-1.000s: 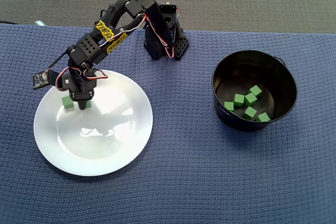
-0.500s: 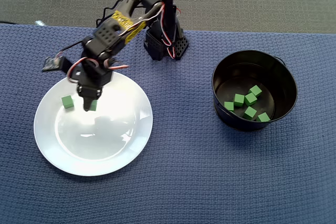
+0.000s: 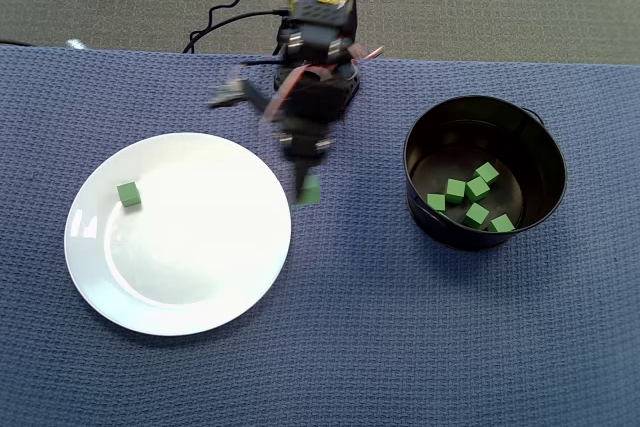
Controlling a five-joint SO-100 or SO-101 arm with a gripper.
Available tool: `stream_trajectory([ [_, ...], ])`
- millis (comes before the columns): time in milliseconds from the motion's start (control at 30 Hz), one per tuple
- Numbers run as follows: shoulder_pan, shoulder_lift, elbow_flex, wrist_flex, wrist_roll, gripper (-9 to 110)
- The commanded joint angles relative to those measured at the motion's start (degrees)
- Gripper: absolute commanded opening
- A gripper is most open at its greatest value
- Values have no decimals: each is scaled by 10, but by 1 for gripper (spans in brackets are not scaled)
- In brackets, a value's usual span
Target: Pick up the green cubes from the white plate and place them in the black recipient
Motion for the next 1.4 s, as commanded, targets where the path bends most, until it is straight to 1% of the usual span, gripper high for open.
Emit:
stream_trajectory([
  [0,-105,51,-11,34,74,0],
  [133,-225,65,11,38,107,0],
  [333,-372,64,52,9,105,0],
  [467,-424,54,91,-48,118,0],
  [567,-444,53,92,-56,120,0],
  [700,-446,58,86,-49,121,0],
  [733,-442,59,86,-50,131,3],
  [800,-443,62,94,-50,118,37],
  [833,-443,62,96,-47,118,43],
  [867,-444,61,98,-45,117,46],
  [967,-445,59,98,-44,117,51],
  [1100,-443,61,88,-35,111,52],
  [1167,-425,63,69,-25,103,52],
  [1267,-361,62,25,6,70,53],
  [1367,-255,41,-9,27,12,52],
])
